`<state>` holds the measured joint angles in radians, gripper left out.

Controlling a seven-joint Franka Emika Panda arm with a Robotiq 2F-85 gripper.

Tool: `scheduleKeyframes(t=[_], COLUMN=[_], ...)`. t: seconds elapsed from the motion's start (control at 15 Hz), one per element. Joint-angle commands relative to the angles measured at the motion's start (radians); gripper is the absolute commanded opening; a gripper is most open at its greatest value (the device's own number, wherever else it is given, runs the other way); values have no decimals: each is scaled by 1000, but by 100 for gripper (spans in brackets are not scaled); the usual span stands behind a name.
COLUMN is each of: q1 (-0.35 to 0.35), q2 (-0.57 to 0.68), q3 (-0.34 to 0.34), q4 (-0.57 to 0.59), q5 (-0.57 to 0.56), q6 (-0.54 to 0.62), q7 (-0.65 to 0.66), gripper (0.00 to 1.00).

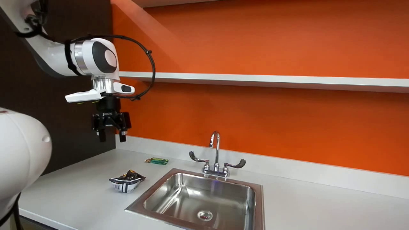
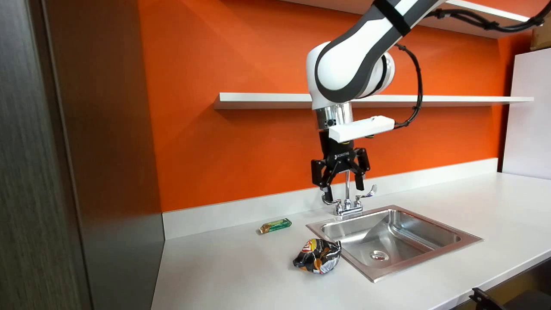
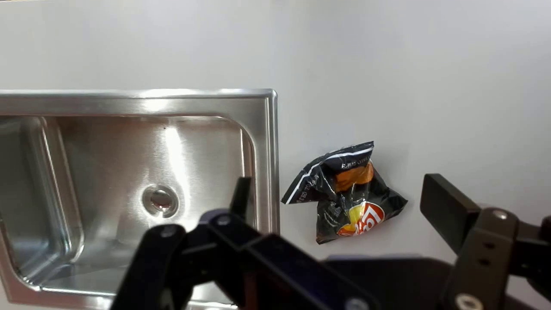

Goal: Remove the snack pack out of the sink

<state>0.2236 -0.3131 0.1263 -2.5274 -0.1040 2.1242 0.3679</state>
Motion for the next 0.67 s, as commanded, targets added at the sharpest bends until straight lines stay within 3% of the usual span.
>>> scheduleKeyframes(t=[0.0,0.6], q1=[-36,-38], q2=[-14,-20], q3=[36,38], q4=[-8,-14], q5=[13,14], q6=[0,0], q7=[-8,-3], gripper=[100,100])
